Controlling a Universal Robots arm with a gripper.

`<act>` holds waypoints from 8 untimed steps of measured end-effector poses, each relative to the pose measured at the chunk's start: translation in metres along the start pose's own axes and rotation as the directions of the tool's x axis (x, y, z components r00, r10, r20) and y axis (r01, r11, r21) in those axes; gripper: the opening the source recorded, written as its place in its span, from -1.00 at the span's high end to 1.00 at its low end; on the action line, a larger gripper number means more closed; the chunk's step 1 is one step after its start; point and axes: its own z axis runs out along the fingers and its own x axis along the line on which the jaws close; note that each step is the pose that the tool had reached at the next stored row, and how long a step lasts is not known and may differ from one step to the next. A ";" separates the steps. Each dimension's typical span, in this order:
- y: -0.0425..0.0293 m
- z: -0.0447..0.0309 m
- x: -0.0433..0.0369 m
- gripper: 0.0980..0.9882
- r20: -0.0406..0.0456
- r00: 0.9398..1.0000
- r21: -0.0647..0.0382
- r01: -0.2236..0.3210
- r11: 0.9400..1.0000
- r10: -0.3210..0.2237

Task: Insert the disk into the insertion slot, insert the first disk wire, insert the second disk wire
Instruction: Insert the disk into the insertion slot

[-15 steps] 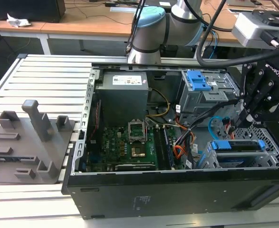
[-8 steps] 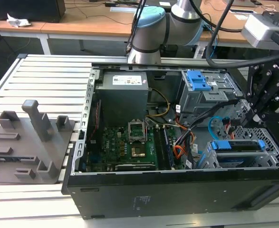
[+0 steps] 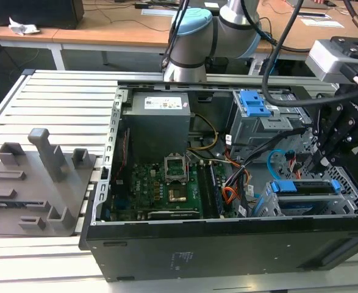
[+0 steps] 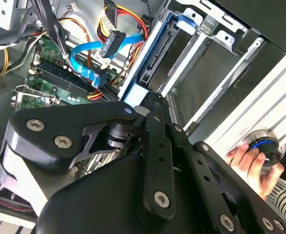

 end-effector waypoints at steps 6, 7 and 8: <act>-0.0022 0.0119 -0.0001 0.98 0.000 1.000 0.000 0.000 1.000 0.000; -0.0022 0.0126 -0.0001 0.98 0.000 1.000 0.000 0.000 1.000 0.000; -0.0022 0.0127 -0.0001 0.98 0.000 1.000 0.000 0.000 1.000 0.000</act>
